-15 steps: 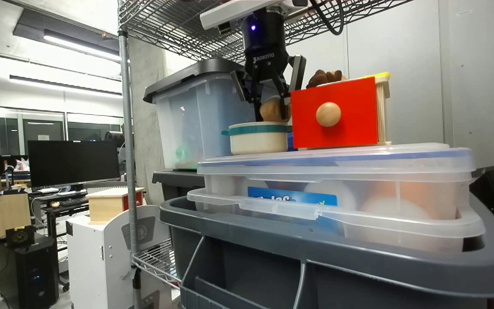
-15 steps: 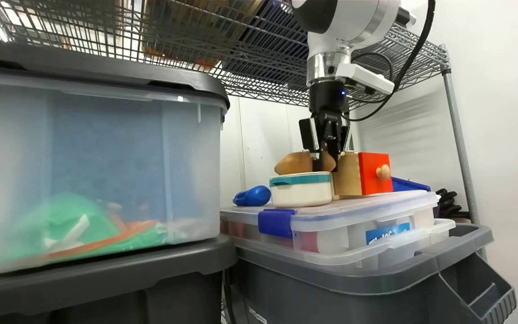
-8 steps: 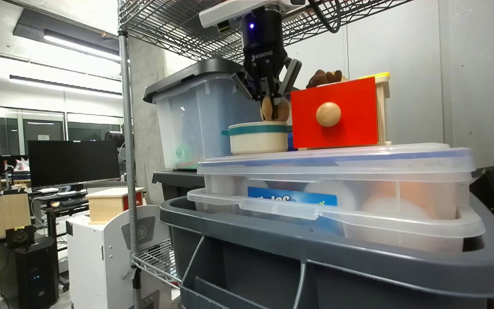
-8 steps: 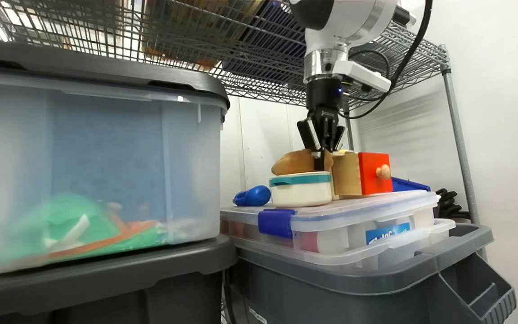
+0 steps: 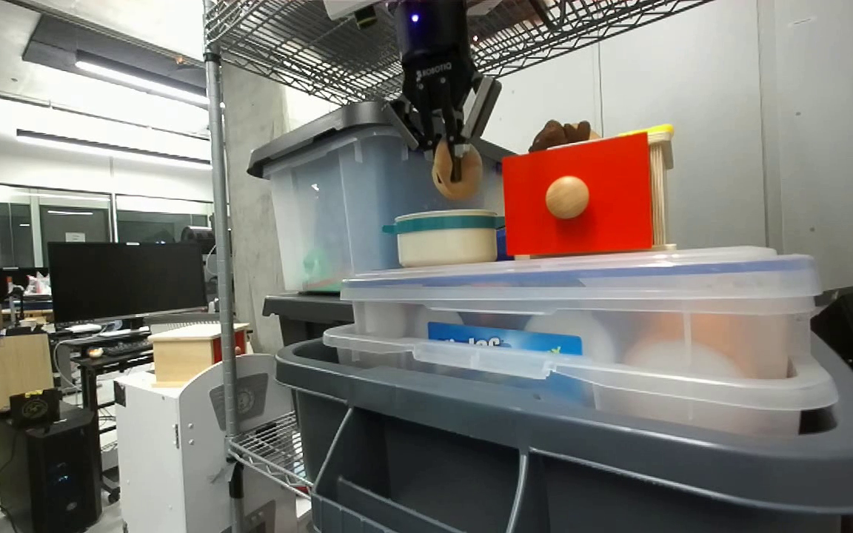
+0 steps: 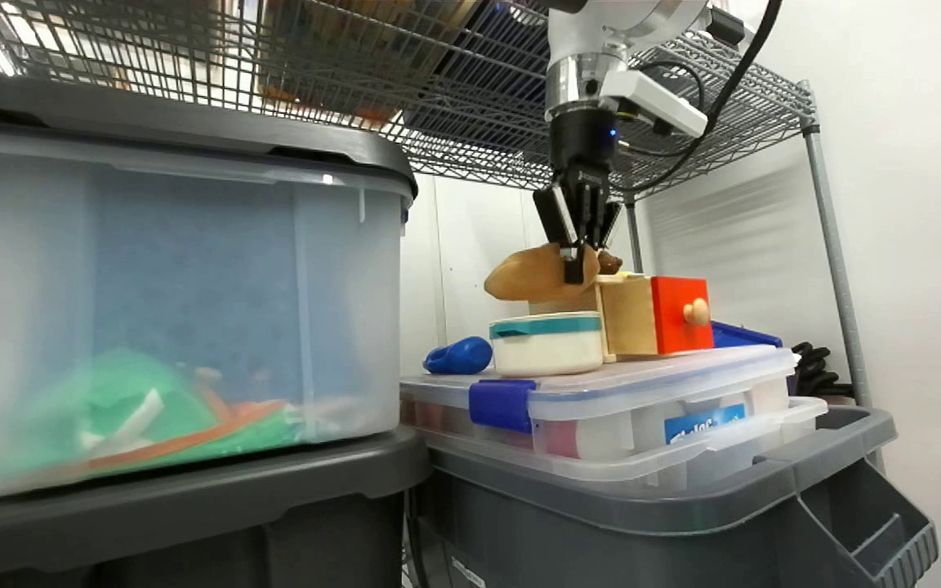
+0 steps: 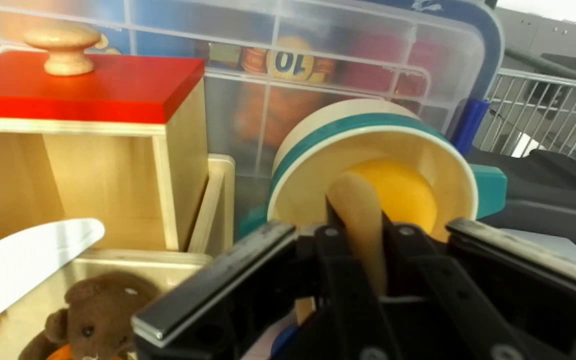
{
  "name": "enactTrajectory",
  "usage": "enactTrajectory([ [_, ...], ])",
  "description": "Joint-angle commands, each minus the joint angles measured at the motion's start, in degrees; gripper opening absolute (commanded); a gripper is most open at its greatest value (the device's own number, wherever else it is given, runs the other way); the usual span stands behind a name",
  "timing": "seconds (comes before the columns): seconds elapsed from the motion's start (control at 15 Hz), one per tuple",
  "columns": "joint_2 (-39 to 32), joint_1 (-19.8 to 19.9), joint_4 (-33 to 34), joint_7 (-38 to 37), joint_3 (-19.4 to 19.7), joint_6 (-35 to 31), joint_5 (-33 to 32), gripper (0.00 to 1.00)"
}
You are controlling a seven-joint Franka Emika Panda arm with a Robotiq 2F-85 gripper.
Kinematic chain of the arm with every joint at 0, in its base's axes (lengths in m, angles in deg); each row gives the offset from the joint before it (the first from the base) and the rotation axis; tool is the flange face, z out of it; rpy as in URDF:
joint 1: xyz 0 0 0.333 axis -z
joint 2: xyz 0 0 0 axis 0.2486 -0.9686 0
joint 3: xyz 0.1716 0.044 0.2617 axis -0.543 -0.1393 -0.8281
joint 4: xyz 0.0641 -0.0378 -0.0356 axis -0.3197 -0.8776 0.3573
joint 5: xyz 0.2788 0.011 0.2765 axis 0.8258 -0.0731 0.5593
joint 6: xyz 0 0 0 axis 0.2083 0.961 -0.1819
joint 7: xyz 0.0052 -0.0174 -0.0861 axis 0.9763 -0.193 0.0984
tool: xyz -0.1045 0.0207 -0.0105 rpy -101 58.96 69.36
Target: Put the brown plush, the teddy toy and the white toy in the drawer, and the scissors in the white container
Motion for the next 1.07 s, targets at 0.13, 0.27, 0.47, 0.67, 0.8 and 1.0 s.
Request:
enactTrajectory([
  [0.13,6.8,-0.5,-1.8,-3.0,-0.4,8.6,-4.2,0.03],
  [0.27,8.5,-0.6,-2.2,-3.7,-0.5,10.5,-5.2,0.03],
  [0.47,9.9,-0.7,-2.4,-4.0,-0.7,12.3,-6.1,0.03],
  [0.67,11.8,-0.3,-2.9,-4.4,-0.4,13.8,-7.2,0.03],
  [0.8,12.5,0.3,-3.1,-6.8,-0.2,15.5,-10.0,0.03],
  [1.0,14.7,1.1,-3.9,-9.3,0.3,17.4,-13.5,0.03],
])
